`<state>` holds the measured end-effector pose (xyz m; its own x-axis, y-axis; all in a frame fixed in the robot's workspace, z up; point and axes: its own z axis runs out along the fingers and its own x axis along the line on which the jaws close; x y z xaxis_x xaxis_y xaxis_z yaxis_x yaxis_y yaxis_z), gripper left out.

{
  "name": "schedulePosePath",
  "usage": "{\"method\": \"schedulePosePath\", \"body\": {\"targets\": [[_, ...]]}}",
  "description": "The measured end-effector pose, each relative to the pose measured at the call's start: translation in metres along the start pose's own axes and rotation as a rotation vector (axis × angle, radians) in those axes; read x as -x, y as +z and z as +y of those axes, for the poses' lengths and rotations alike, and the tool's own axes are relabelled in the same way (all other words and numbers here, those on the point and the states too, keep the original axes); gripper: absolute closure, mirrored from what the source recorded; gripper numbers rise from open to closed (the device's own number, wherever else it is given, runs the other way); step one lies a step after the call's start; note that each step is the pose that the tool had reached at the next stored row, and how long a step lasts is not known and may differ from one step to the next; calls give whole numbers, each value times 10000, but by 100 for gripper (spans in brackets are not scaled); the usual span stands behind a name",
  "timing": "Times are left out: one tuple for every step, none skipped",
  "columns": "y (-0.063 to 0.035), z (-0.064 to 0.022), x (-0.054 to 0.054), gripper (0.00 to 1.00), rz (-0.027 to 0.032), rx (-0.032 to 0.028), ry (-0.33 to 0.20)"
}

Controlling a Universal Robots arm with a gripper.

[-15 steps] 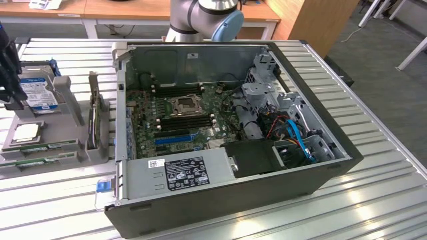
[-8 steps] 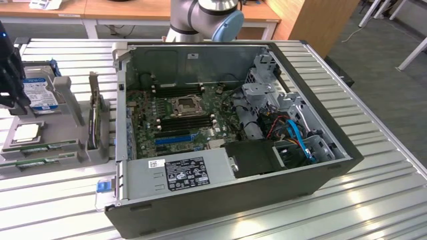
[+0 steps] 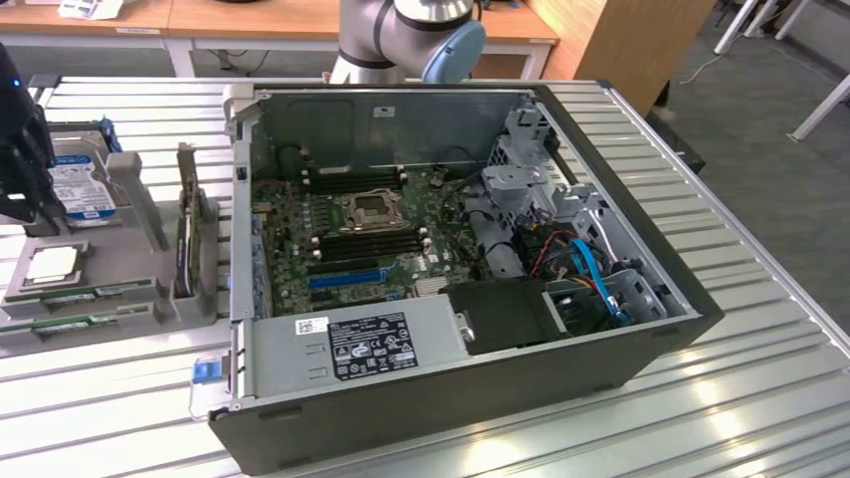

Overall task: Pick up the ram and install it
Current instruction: 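Pick up the ram and move it above insertion slot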

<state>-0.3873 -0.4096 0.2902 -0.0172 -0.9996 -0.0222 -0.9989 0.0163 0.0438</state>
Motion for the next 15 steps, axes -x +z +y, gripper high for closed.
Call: {"method": "schedulePosePath", "body": {"targets": [[0,0,0,69,0,0,-1],[0,0,0,69,0,0,0],[1,0,0,69,-1,-2,0],[2,0,-3,69,-2,-3,0],[3,0,-11,69,-3,-5,0],[1,-1,-22,69,-1,-3,-1],[0,-1,-33,69,-1,-1,0],[0,-1,-44,69,-1,-2,0],[0,-1,-57,69,-1,-2,0],[0,-2,-71,69,-1,-2,0],[-1,-2,-86,69,-1,-2,0],[-1,-2,-99,69,-1,-2,0],[-1,-2,-112,69,-1,-2,0],[-1,-2,-125,69,-2,-2,0],[-2,-2,-138,69,-1,-2,0]]}}
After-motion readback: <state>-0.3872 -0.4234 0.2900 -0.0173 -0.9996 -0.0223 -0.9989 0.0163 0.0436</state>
